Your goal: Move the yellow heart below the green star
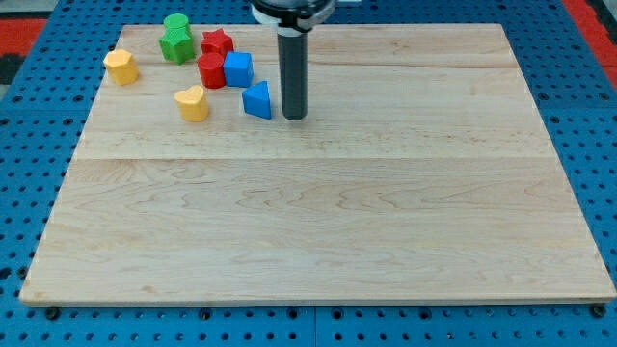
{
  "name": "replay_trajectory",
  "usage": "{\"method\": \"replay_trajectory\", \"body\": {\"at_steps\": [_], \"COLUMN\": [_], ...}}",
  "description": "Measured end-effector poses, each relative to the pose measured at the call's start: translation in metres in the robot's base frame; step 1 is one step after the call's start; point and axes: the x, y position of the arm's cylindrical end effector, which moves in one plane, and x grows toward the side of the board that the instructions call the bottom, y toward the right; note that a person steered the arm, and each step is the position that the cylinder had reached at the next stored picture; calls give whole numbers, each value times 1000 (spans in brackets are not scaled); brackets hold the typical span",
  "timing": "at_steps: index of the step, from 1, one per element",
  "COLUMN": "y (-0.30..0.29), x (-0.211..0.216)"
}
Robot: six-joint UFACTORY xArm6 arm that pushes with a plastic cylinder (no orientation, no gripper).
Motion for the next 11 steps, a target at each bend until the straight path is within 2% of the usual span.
{"method": "replay_trajectory", "body": {"at_steps": [1, 2, 3, 4, 6, 7, 8, 9, 10, 11], "y": [-64, -96, -74, -101, -157, -221, -231, -196, -196, -257], "x": [-3, -14, 13, 12, -18, 9, -30, -63, -41, -16]}}
